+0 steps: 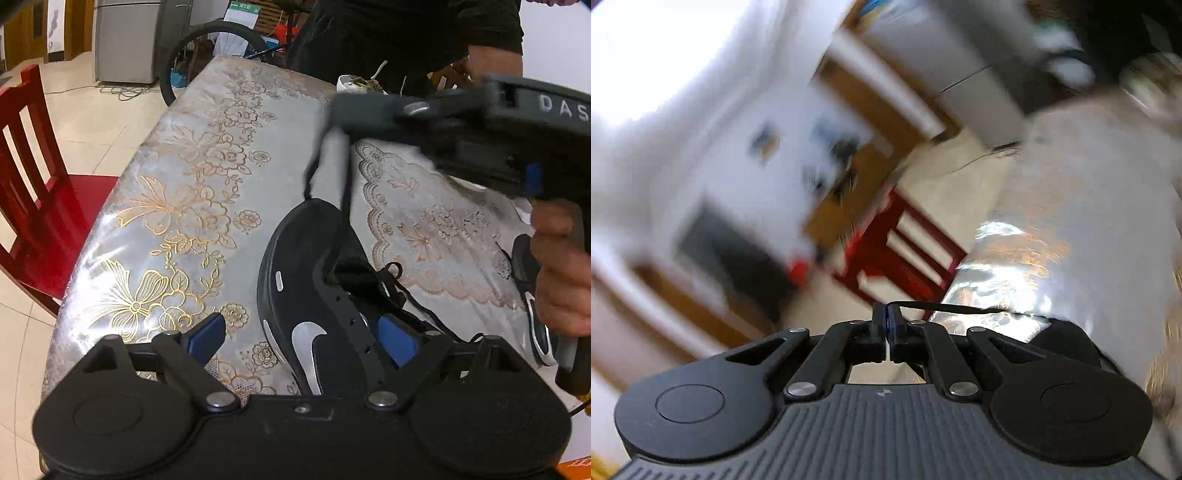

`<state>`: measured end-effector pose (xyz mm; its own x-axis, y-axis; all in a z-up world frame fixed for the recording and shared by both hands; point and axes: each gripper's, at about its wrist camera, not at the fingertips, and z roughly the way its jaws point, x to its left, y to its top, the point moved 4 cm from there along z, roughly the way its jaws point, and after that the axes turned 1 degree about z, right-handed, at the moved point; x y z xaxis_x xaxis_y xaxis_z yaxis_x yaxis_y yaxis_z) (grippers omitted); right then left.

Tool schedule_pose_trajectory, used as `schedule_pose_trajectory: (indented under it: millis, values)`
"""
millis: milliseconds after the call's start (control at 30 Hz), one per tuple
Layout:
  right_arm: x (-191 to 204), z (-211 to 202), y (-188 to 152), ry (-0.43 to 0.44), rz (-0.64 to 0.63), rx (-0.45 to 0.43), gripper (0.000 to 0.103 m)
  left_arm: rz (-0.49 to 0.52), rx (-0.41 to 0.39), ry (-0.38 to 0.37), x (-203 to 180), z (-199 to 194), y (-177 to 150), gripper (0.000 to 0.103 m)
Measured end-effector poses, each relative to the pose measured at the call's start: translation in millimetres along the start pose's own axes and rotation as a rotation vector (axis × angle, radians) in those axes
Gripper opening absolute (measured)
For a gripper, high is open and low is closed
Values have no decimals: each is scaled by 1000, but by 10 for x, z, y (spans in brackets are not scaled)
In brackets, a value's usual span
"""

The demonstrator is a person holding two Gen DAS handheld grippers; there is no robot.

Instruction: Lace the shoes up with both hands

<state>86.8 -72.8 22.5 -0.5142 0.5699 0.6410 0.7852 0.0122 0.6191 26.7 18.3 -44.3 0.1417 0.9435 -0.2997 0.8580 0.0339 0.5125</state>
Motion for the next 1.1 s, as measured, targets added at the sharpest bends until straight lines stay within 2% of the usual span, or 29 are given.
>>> schedule_pose_trajectory:
  millis: [67, 100, 133, 167, 233, 300, 367, 400, 533, 733, 767, 833, 933, 1100]
  values:
    - [47, 145, -32, -153, -51, 108, 20, -1, 2, -5, 13, -4, 42, 89]
    - [-36, 127, -54, -226, -5, 141, 23, -7, 4, -7, 15, -8, 66, 89]
    - [-154, 59, -85, -245, 79, 175, 31, -16, 3, -6, 15, -18, 93, 89]
    - [-304, -32, -130, -215, 183, 213, 35, -27, 1, -6, 11, -29, 126, 89]
    - [-589, -229, -179, -144, 346, 274, 35, -42, 7, -8, -10, -33, 188, 89]
    - [-804, -436, -122, -171, 367, 280, 41, -46, 18, 9, -40, -18, 245, 89]
    - [-1046, -635, -49, -249, 352, 280, 49, -35, 31, 46, -77, 6, 289, 89]
    - [-1208, -654, -23, -270, 373, 287, 49, -27, 31, 63, -103, 11, 307, 89]
    - [-1696, -556, 14, -278, 509, 291, 49, -21, 56, 119, -188, 89, 318, 89]
    - [-1779, -275, -186, -155, 636, 352, 49, -27, 71, 175, -352, 181, 304, 89]
    - [-1769, -305, -213, -145, 637, 360, 49, -27, 71, 183, -390, 190, 294, 89]
    - [-1712, -516, -239, -178, 602, 377, 49, -29, 72, 195, -455, 198, 272, 89]
    - [-1572, -840, -315, -237, 444, 391, 49, -13, 53, 199, -543, 154, 235, 89]
    - [-1495, -1203, -650, -285, 226, 454, 49, 5, 49, 228, -604, 143, 138, 89]
